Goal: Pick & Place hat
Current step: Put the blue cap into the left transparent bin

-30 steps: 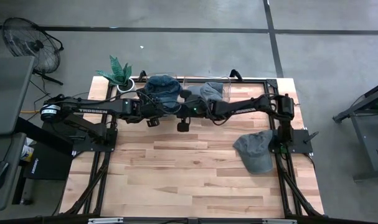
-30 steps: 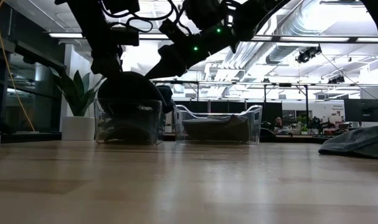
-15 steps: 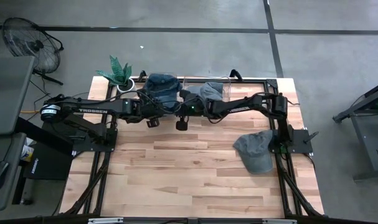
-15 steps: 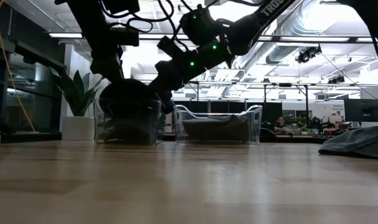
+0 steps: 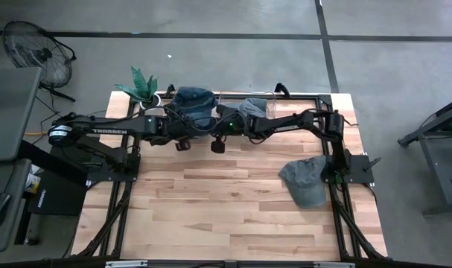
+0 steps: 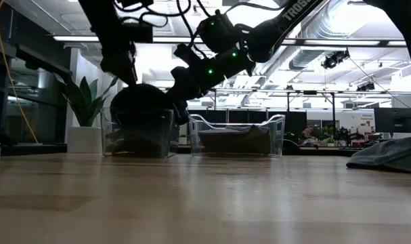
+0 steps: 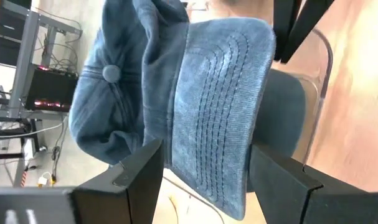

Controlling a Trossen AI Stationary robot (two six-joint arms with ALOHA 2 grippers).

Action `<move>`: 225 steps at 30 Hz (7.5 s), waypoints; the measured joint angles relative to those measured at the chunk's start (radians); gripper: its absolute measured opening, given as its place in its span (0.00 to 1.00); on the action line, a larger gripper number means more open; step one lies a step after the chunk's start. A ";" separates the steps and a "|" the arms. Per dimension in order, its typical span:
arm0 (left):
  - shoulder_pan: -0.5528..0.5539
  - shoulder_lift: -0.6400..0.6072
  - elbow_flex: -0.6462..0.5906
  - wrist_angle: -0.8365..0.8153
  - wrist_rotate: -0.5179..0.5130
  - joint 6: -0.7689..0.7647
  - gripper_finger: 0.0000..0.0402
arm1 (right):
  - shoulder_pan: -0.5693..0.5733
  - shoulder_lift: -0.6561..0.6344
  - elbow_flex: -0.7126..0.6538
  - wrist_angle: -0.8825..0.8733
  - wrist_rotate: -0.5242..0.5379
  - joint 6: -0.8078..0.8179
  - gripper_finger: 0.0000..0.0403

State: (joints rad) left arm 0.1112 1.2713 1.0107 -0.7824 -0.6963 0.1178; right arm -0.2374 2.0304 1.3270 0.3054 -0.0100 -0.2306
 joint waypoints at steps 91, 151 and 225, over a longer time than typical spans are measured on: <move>0.000 -0.433 -0.184 0.026 0.129 -0.224 0.54 | -0.039 0.364 0.858 -0.906 -0.025 0.205 0.00; 0.000 -0.432 -0.184 -0.051 0.176 -0.280 0.54 | -0.022 0.251 0.816 -1.169 0.414 0.117 0.00; 0.000 -0.432 -0.183 -0.019 0.287 -0.333 0.54 | -0.202 0.462 0.845 -0.665 -0.173 0.278 0.00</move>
State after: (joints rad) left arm 0.1112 0.8394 0.8276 -0.8009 -0.4098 -0.2156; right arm -0.4394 2.4922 2.1721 -0.3593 -0.1832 0.0472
